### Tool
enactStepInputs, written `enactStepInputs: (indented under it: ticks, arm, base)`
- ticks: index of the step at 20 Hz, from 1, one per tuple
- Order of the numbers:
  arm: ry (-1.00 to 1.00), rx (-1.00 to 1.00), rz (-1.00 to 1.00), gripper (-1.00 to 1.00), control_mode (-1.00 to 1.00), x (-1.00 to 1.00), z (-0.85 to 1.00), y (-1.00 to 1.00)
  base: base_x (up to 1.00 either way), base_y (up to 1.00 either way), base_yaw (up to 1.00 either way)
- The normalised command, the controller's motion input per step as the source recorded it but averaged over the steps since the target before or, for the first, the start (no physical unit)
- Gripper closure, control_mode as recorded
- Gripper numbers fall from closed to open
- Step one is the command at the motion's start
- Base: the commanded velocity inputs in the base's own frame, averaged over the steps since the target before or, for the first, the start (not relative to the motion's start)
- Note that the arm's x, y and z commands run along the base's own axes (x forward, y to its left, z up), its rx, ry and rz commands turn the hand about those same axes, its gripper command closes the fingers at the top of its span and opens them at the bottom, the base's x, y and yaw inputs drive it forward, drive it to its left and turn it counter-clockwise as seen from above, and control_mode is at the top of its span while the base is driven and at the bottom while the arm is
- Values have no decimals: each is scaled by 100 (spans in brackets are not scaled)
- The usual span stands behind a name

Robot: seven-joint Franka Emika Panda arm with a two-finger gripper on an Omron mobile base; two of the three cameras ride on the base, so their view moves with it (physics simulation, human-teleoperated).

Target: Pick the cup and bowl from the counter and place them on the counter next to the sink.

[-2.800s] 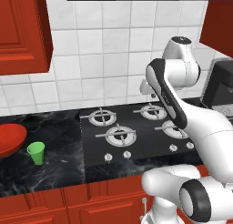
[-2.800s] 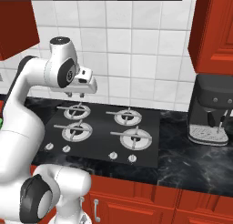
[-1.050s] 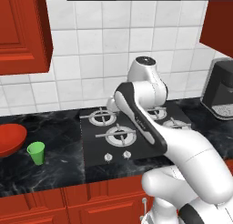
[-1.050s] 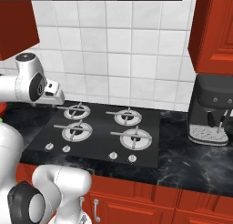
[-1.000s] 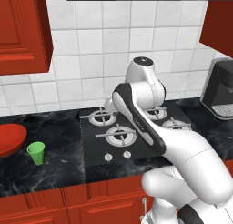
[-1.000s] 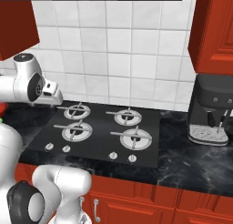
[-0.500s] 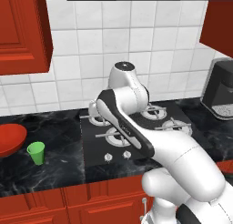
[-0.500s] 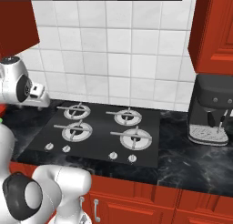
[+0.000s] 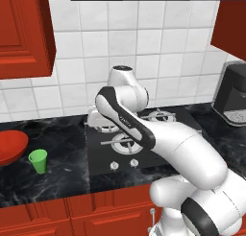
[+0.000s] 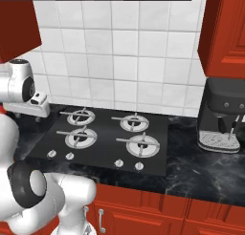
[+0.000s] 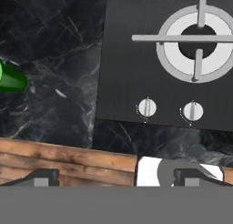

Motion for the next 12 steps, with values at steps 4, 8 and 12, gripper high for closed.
enactStepInputs:
  ticks: [4, 8, 12]
  arm:
    - [9, 0, 0, -100, -100, 0, -32, 29]
    - [1, 0, -3, -100, -100, 1, -43, 50]
    - [0, 0, -5, -100, -100, 7, -39, 53]
  base:
    - [0, 0, 0]
    - [0, 0, 0]
    - [0, 0, 0]
